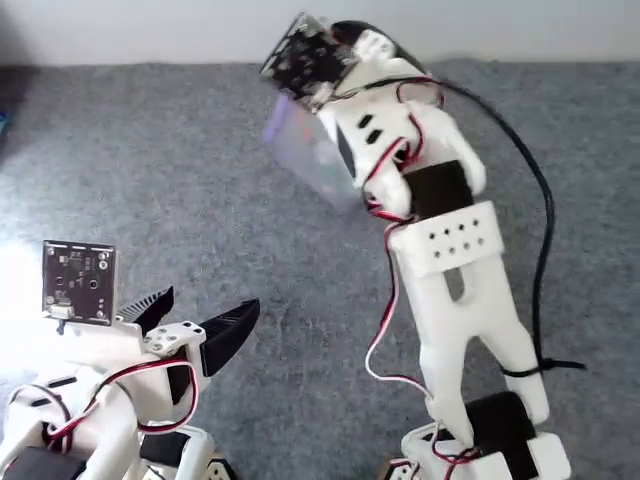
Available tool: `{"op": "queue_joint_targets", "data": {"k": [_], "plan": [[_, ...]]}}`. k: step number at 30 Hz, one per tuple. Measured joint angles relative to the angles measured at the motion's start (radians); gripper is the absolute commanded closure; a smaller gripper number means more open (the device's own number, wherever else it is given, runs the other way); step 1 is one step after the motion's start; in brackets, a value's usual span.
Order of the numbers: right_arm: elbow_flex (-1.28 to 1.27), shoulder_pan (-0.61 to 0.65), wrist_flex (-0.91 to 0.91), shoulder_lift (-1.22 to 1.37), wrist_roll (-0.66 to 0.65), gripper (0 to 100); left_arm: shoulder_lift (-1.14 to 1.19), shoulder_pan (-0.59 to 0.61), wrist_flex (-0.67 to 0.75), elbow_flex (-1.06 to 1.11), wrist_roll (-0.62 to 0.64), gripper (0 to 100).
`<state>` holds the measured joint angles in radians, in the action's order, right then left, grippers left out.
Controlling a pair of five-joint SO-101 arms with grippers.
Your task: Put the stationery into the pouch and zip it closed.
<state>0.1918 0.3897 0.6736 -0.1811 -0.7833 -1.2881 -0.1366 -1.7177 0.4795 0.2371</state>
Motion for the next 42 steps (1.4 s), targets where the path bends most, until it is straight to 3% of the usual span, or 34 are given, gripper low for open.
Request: {"op": "queue_joint_targets", "data": {"k": [5,13,17,27,42], "plan": [[0.002,0.1,0.11,0.005,-0.02,99.1,0.0,0.0,0.0,0.0,0.014,66],[0.003,0.163,0.632,-0.106,0.005,99.1,0.0,0.0,-0.012,0.0,0.014,66],[0.003,0.161,0.792,-0.144,0.052,99.1,-0.005,0.0,-0.017,-0.035,0.014,66],[0.003,0.161,0.984,-0.172,0.089,99.1,-0.005,0.0,-0.017,-0.043,-0.037,66],[0.003,0.153,0.914,-0.172,0.089,99.1,-0.005,0.0,-0.017,-0.043,-0.04,66]]}}
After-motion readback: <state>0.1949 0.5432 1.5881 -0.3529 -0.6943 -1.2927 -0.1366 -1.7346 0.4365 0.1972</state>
